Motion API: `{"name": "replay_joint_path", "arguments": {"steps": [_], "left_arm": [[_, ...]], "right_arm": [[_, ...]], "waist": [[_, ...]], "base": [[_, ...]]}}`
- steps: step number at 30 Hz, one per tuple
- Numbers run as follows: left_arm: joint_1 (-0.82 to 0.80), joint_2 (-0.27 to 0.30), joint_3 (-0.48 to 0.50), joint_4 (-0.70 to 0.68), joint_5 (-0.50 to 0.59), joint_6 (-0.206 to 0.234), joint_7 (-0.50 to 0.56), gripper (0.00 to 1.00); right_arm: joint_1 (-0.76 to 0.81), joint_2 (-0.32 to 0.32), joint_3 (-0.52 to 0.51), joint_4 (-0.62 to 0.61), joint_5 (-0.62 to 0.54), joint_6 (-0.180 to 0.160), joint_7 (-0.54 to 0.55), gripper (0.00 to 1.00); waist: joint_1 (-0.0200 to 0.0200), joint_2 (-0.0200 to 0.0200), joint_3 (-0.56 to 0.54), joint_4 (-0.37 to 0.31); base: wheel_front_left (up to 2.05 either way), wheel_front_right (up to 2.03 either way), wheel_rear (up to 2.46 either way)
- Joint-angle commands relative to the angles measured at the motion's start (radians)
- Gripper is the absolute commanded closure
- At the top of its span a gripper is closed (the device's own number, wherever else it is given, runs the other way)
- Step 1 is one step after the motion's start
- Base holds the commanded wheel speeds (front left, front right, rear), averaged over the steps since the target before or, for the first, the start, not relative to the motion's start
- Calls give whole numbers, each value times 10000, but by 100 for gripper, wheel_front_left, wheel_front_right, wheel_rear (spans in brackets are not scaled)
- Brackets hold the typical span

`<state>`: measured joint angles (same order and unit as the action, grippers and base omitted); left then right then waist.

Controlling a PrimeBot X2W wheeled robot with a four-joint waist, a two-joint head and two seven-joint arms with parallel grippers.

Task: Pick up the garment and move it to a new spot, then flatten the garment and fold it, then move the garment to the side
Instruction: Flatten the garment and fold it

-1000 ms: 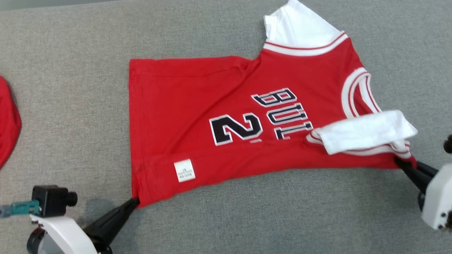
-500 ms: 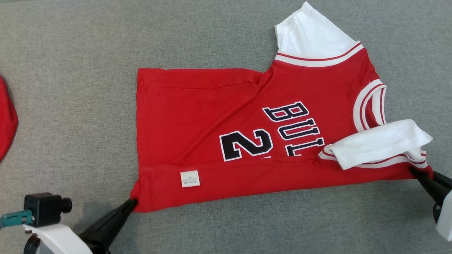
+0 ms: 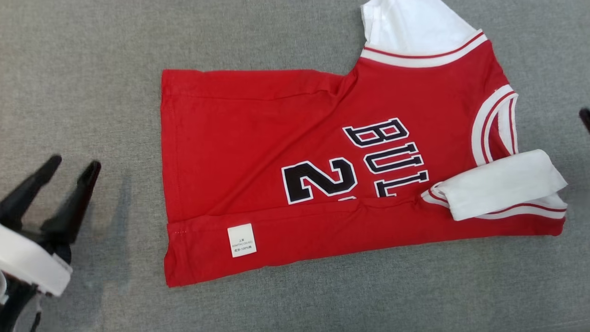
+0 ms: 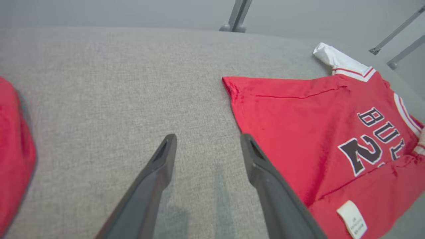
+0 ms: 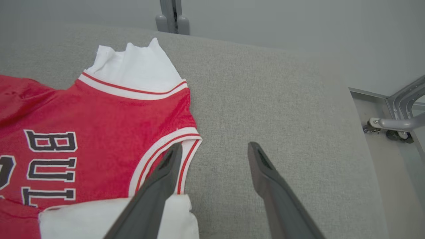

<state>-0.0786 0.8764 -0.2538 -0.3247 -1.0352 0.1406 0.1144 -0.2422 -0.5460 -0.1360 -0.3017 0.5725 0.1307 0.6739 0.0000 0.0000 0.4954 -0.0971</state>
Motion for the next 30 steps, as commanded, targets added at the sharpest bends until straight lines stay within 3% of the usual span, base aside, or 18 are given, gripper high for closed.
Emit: {"name": "replay_joint_path", "arguments": {"steps": [1, 4, 11, 20, 30], "left_arm": [[-584, 30, -52, -23, 177, -49, 149, 0], [-2270, -292, -569, 282, 514, -221, 725, 0], [-5491, -1697, -2003, 1993, 1213, -860, 1687, 0], [-6925, -2821, -3145, 3256, 1522, -1708, 2177, 0], [-7454, -3423, -3596, 3764, 1268, -2062, 2507, 0]], "right_arm": [[-648, 80, 136, 213, -198, 1, 69, 0], [-2598, 436, 807, 1113, -863, 1, 40, 0], [-6114, 1773, 2274, 4209, -2205, 0, -349, 0], [-8048, 2182, 2781, 6820, -3102, 0, -1020, 0], [-8948, 2628, 3343, 8517, -3193, 1, -1740, 0]], "waist": [[0, 0, 543, 29], [0, 0, 1070, 161], [0, 0, 1782, 614], [0, 0, 1957, 1069], [0, 0, 1967, 1042]], "base": [[0, 0, 0], [0, 0, 0], [0, 0, 0], [0, 0, 0], [0, 0, 0]]}}
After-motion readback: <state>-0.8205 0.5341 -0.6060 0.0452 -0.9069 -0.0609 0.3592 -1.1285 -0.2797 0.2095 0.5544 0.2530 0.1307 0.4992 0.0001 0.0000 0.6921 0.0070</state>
